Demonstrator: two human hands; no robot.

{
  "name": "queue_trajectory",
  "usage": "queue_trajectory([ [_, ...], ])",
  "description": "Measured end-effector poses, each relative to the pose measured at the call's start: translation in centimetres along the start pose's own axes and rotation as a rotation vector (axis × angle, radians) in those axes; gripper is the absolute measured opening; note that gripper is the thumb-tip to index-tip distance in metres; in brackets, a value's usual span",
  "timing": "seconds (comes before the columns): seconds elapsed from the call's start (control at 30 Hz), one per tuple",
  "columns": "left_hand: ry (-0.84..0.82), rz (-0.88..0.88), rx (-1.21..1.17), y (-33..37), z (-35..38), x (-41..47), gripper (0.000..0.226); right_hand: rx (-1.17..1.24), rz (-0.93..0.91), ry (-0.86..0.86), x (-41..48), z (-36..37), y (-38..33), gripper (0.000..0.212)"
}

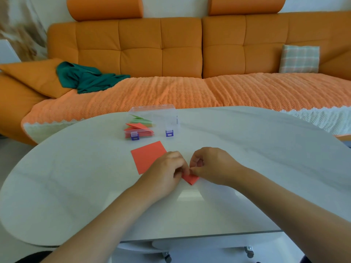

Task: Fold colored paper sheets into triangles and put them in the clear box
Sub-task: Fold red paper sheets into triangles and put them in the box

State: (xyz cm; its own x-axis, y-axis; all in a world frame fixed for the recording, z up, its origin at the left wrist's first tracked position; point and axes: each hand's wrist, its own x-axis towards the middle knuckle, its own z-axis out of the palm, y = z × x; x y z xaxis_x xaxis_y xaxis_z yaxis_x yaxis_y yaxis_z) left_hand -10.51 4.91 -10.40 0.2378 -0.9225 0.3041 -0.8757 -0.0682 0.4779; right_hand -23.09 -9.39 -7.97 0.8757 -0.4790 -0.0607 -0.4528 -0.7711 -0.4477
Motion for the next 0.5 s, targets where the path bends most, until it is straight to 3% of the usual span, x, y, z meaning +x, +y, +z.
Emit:
queue_trajectory([
  [0.2, -0.027, 0.154, 0.067, 0.0, 0.4, -1.0, 0.037, 0.095, 0.017, -0.008, -0.2, 0.1, 0.6, 0.008],
  [0.5, -0.091, 0.169, 0.228, 1.7, 0.2, -2.1, 0.036, 0.208, 0.033, -0.096, -0.8, -1.5, 1.7, 0.019],
])
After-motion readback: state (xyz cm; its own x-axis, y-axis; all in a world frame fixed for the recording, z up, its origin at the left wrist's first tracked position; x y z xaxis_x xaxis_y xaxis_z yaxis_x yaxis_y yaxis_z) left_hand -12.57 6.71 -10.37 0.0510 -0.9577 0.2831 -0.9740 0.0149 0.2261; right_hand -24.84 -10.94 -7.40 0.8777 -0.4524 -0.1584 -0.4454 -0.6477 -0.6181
